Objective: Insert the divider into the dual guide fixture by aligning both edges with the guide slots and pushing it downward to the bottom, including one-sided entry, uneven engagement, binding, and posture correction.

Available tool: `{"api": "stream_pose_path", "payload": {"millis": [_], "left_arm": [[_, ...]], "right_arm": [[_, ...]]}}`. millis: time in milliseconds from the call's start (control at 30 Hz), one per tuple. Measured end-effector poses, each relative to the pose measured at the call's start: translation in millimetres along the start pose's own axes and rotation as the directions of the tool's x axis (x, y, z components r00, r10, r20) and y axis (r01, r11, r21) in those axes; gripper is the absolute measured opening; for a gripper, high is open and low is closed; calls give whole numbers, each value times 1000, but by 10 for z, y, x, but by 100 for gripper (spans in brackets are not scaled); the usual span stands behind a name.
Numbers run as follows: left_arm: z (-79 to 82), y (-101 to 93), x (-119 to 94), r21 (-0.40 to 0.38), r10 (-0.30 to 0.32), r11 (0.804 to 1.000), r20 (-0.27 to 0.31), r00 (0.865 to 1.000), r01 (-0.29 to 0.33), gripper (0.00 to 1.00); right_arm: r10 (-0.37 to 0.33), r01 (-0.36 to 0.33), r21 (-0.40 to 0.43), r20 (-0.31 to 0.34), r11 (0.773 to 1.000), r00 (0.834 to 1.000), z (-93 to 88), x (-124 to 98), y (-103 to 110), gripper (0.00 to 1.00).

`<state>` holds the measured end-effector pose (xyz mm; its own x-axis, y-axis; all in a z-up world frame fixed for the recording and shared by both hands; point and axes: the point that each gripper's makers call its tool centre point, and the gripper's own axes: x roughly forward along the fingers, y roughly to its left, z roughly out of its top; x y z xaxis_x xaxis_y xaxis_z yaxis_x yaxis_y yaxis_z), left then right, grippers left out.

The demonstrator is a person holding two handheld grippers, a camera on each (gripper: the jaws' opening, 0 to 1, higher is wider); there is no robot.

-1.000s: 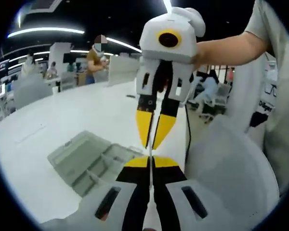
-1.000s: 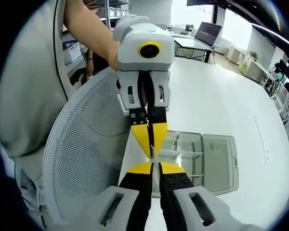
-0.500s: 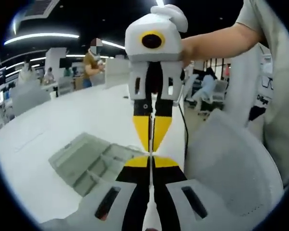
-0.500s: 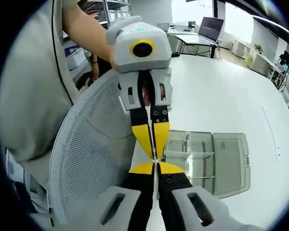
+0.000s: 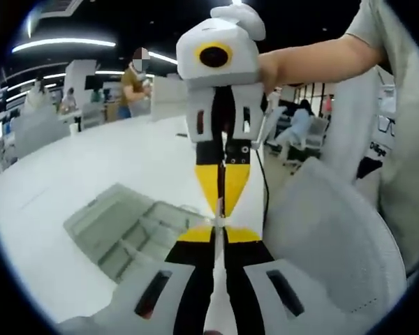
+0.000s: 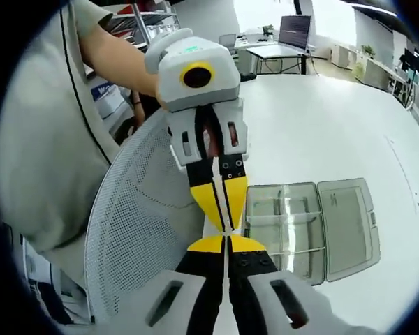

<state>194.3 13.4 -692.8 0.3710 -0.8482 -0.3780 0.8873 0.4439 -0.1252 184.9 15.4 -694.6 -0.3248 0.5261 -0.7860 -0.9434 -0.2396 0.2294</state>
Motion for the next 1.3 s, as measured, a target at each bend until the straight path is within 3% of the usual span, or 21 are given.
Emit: {"api": "stream_pose_path", "payload": {"millis": [233, 333, 633, 1033, 1300], "left_arm": [[-26, -41, 18, -9, -37, 999, -10, 999, 37, 0], [-50, -42, 20, -22, -47, 999, -17, 999, 47, 0], [-110, -72, 51, -32, -76, 997, -53, 996, 74, 0], [-129, 15, 17, -16, -12, 1000, -67, 998, 11, 4], [-137, 142, -69, -54, 50, 997, -57, 997, -53, 17]], "right_arm": [[27, -27, 44, 4, 999, 1000, -22, 11, 37, 0], [36, -38, 101, 20, 994, 999, -31, 26, 44, 0], [48, -53, 135, 38, 989, 998, -32, 48, 58, 0], [12, -13, 114, 2, 993, 1000, -6, 62, 0, 0], [-68, 72, 86, -42, 994, 997, -48, 17, -175, 0]]}}
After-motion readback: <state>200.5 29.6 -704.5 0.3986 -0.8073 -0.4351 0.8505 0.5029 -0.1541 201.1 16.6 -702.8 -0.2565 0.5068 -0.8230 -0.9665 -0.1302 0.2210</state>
